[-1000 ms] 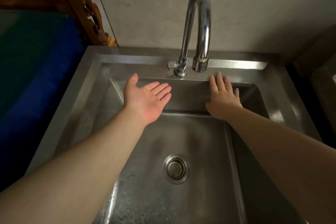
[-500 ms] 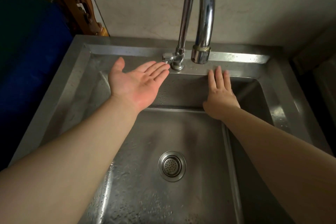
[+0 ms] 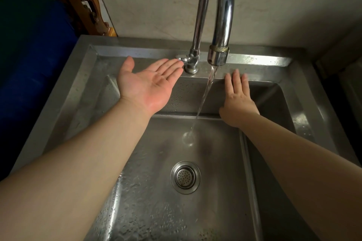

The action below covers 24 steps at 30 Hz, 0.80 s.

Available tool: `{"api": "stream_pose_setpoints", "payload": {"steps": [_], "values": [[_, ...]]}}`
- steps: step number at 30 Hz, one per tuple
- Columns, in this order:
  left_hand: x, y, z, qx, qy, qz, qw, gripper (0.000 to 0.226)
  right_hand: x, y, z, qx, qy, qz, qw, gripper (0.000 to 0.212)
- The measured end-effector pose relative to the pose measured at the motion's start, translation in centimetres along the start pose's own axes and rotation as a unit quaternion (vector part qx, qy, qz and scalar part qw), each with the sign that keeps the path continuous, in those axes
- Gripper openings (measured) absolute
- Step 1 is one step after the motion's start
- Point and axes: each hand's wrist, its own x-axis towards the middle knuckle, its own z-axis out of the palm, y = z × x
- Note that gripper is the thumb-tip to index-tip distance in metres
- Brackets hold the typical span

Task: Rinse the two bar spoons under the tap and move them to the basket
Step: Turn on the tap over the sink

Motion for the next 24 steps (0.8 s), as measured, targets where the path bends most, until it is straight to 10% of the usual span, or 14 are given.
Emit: {"api": "stream_pose_setpoints", "payload": {"steps": [12,19,24], "values": [[-0.5,0.2,-0.9,0.156,0.047,-0.029,0.986,0.081,0.0,0.0,-0.5,0.009,-0.032,0.003,0.999,0.101],[-5.4,-0.8,-1.9,0.515,0.198,0.095,0.829,0.021,-2.0,1.5,-2.1,0.116,-0.050,-0.045,0.991,0.093],[-11.7,0.4,-1.9,0.574,0.201,0.151,0.779,0.021,-11.4,1.5,-0.9,0.192,0.045,0.023,0.980,0.051]]}}
